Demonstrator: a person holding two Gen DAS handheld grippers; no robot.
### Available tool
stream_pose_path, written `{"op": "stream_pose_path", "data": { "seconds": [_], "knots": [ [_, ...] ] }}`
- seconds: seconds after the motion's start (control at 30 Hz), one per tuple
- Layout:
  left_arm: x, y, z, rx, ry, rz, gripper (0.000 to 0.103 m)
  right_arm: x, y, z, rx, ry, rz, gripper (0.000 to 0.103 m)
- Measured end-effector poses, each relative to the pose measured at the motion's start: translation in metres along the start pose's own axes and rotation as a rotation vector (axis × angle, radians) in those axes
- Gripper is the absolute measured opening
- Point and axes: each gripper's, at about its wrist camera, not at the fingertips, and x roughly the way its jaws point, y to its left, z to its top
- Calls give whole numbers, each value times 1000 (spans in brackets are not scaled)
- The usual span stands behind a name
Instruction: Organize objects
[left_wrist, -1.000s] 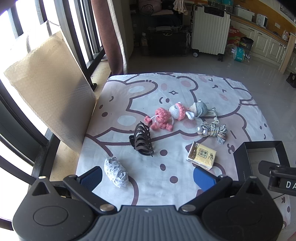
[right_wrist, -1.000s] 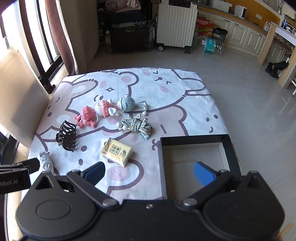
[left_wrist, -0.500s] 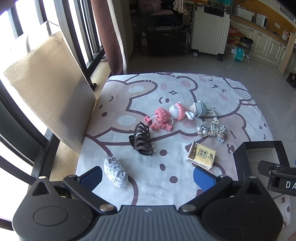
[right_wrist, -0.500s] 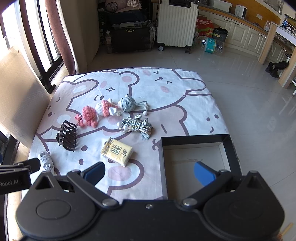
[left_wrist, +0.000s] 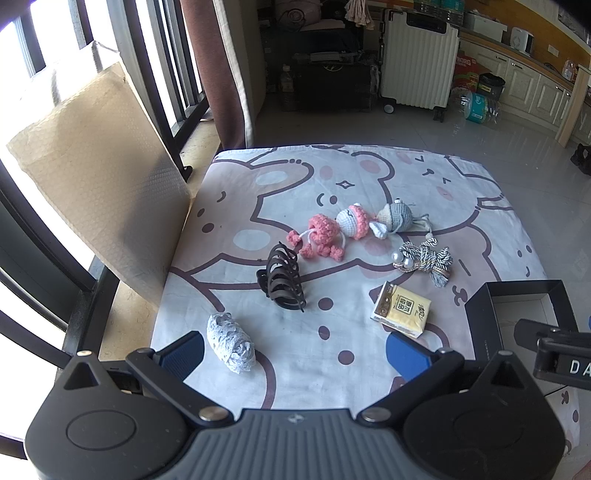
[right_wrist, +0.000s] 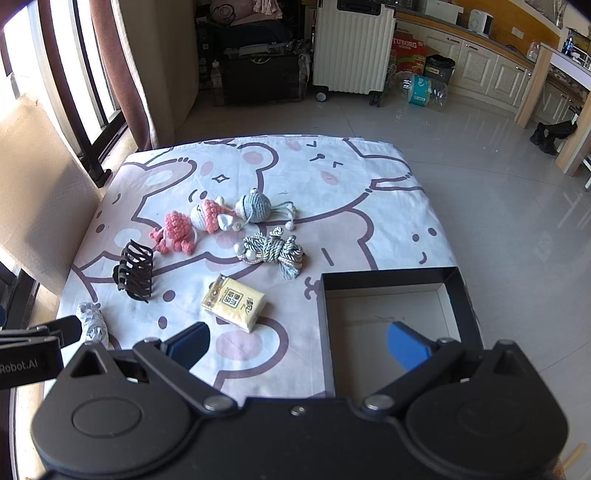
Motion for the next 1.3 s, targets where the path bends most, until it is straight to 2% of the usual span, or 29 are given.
{"op": "stream_pose_path", "data": {
  "seconds": [1.13, 1.3],
  "knots": [
    [0, 0, 0, 1, 0, -4, 103, 0, 0, 0, -1, 2, 3, 103],
    [-5, -2, 2, -2, -20, -5, 103, -1, 0, 0, 1, -2, 6, 103]
  ]
}}
